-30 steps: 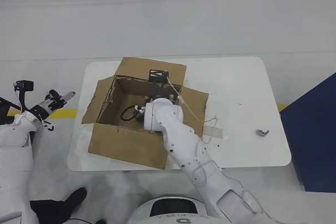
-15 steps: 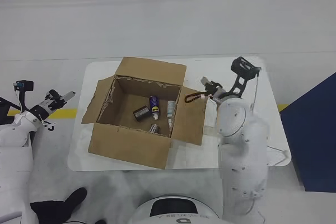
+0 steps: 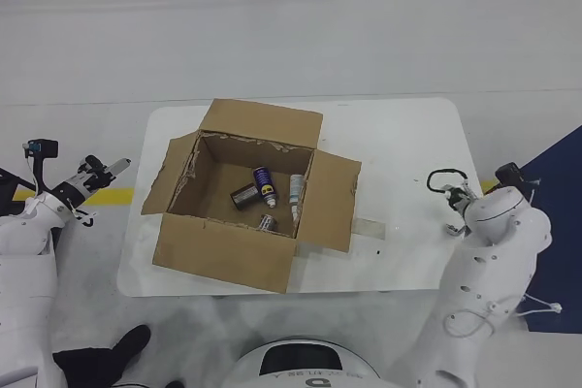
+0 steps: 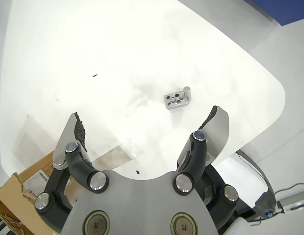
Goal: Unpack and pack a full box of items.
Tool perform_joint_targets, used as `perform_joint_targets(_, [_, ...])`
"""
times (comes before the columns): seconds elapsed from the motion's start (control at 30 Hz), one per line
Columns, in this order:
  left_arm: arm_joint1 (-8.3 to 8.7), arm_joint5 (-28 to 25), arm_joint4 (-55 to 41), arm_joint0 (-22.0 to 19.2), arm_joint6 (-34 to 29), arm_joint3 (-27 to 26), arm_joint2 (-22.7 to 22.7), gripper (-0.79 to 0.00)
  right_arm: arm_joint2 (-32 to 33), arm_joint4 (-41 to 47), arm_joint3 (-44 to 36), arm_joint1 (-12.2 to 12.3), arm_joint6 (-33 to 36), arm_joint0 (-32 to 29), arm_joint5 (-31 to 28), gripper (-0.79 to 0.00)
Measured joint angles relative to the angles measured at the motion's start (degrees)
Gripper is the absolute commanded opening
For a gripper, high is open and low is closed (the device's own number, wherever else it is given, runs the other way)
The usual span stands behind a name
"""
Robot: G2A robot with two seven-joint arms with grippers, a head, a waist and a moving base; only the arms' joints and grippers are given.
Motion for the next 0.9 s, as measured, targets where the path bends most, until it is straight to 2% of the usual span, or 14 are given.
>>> perform_joint_targets(0.1, [0.00, 0.0, 0.0, 0.0, 0.0, 0.0, 0.0, 0.000, 2.8, -1.5, 2.9, -0.4, 1.2, 1.8, -1.2, -0.040])
perform_joint_targets(0.2, [0.00, 0.0, 0.0, 0.0, 0.0, 0.0, 0.0, 0.000, 4.7, -3.4, 5.7, -0.7, 2.2, 3.6, -2.2, -0.145])
perform_joint_targets(0.23, [0.00, 0.0, 0.0, 0.0, 0.0, 0.0, 0.0, 0.000, 5.3, -4.5, 6.9, -0.9, 2.5, 4.3, -2.5, -0.188])
perform_joint_targets(0.3, [0.00, 0.0, 0.0, 0.0, 0.0, 0.0, 0.0, 0.000, 6.2, -6.1, 8.9, -1.0, 2.6, 5.5, -2.6, -0.394])
perform_joint_targets(0.33, [0.00, 0.0, 0.0, 0.0, 0.0, 0.0, 0.0, 0.000, 6.8, -7.0, 10.0, -1.1, 2.6, 6.3, -2.6, -0.419])
perform_joint_targets(0.9, [0.00, 0.0, 0.0, 0.0, 0.0, 0.0, 0.0, 0.000, 10.9, -18.4, 18.5, -2.7, 2.3, 13.1, -2.3, -0.489])
